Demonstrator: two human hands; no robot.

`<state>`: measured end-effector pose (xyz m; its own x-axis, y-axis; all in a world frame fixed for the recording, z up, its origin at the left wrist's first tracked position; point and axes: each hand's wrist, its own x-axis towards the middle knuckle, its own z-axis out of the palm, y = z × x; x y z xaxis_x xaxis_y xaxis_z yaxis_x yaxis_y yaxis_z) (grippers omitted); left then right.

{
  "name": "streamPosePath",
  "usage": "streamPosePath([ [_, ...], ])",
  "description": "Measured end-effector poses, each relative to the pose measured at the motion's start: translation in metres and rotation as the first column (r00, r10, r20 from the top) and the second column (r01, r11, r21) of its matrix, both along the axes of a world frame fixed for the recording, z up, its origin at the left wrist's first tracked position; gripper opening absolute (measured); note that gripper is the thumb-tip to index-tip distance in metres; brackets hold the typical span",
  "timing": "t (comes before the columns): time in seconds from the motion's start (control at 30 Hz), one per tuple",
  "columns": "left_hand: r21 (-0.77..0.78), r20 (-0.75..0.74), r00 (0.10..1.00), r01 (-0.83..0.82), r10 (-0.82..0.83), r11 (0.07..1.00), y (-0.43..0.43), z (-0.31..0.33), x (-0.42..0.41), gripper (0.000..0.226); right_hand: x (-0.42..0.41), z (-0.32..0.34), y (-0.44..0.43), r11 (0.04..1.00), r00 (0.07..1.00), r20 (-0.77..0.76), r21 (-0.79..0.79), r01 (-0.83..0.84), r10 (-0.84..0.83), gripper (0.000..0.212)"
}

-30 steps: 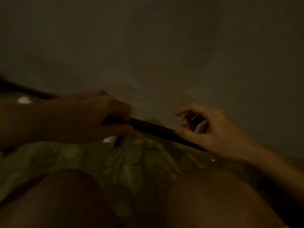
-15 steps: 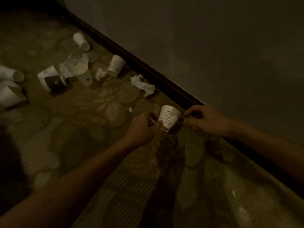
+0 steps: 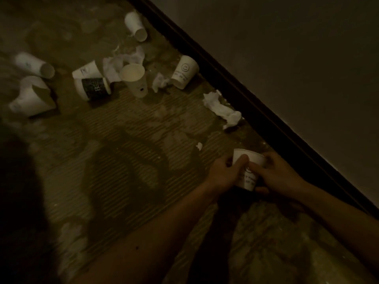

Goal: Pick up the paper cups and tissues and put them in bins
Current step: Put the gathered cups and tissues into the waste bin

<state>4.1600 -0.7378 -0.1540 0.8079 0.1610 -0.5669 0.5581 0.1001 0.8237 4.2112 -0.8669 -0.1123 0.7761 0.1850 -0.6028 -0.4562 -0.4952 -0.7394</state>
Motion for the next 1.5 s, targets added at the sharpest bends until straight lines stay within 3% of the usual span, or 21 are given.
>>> streamPosePath([
  [0.13, -0.150, -0.074, 0.989, -0.138, 0.128, 0.979, 0.058, 0.029, -0.002, 0.055, 0.016, 0.037, 0.047, 0.978, 0.974, -0.089, 0.024, -0.208, 0.209, 0.032],
  [0.23, -0.308, -0.029, 0.982, -0.185, 0.185, 0.933, 0.099, 0.068, -0.004, 0.066, 0.029, 0.079, 0.083, 0.922, 0.922, -0.027, 0.036, -0.385, 0.386, 0.037],
  [0.33, -0.360, 0.010, 0.985, -0.159, 0.174, 0.919, 0.123, 0.100, -0.005, 0.072, 0.041, 0.115, 0.101, 0.855, 0.858, 0.043, 0.067, -0.514, 0.513, 0.037],
  [0.4, -0.396, 0.021, 0.988, -0.130, 0.151, 0.909, 0.134, 0.113, -0.003, 0.080, 0.048, 0.129, 0.106, 0.819, 0.825, 0.058, 0.103, -0.565, 0.562, 0.044],
  [0.5, -0.462, 0.045, 0.993, -0.074, 0.106, 0.884, 0.142, 0.119, 0.010, 0.068, 0.062, 0.133, 0.116, 0.803, 0.813, 0.011, 0.153, -0.576, 0.582, 0.059],
  [0.63, -0.508, -0.048, 0.969, -0.232, 0.242, 0.830, 0.155, 0.097, 0.021, 0.057, 0.090, 0.108, 0.147, 0.797, 0.797, -0.070, 0.142, -0.587, 0.600, 0.072],
  [0.77, -0.337, -0.060, 0.892, -0.441, 0.448, 0.832, 0.194, 0.065, 0.020, 0.044, 0.130, 0.060, 0.198, 0.918, 0.912, -0.109, 0.054, -0.392, 0.396, 0.039],
  [0.9, -0.033, -0.039, 0.823, -0.568, 0.566, 0.823, 0.231, 0.049, 0.015, 0.041, 0.171, 0.026, 0.244, 0.973, 0.968, -0.123, -0.051, -0.227, 0.219, 0.060],
  [1.0, 0.073, 0.029, 0.835, -0.549, 0.549, 0.832, 0.248, 0.050, 0.021, 0.051, 0.197, 0.013, 0.272, 0.988, 0.982, -0.154, -0.086, -0.125, 0.111, 0.066],
  [1.1, 0.116, 0.084, 0.875, -0.484, 0.477, 0.868, 0.258, 0.046, 0.029, 0.084, 0.210, 0.001, 0.296, 0.997, 0.982, -0.184, -0.070, -0.045, 0.032, 0.072],
  [1.27, 0.324, 0.078, 0.978, -0.206, 0.191, 0.923, 0.278, 0.053, 0.048, 0.125, 0.217, -0.012, 0.313, 0.995, 0.991, -0.113, -0.068, 0.068, -0.075, 0.085],
  [1.4, 0.463, -0.063, 0.998, 0.012, 0.019, 0.887, 0.296, 0.053, 0.070, 0.131, 0.211, -0.011, 0.300, 0.994, 0.994, -0.106, -0.112, 0.002, -0.014, 0.079],
  [1.5, 0.537, -0.194, 0.981, 0.088, 0.021, 0.839, 0.299, 0.047, 0.079, 0.116, 0.197, 0.003, 0.282, 0.990, 0.993, -0.110, -0.127, -0.055, 0.041, 0.078],
])
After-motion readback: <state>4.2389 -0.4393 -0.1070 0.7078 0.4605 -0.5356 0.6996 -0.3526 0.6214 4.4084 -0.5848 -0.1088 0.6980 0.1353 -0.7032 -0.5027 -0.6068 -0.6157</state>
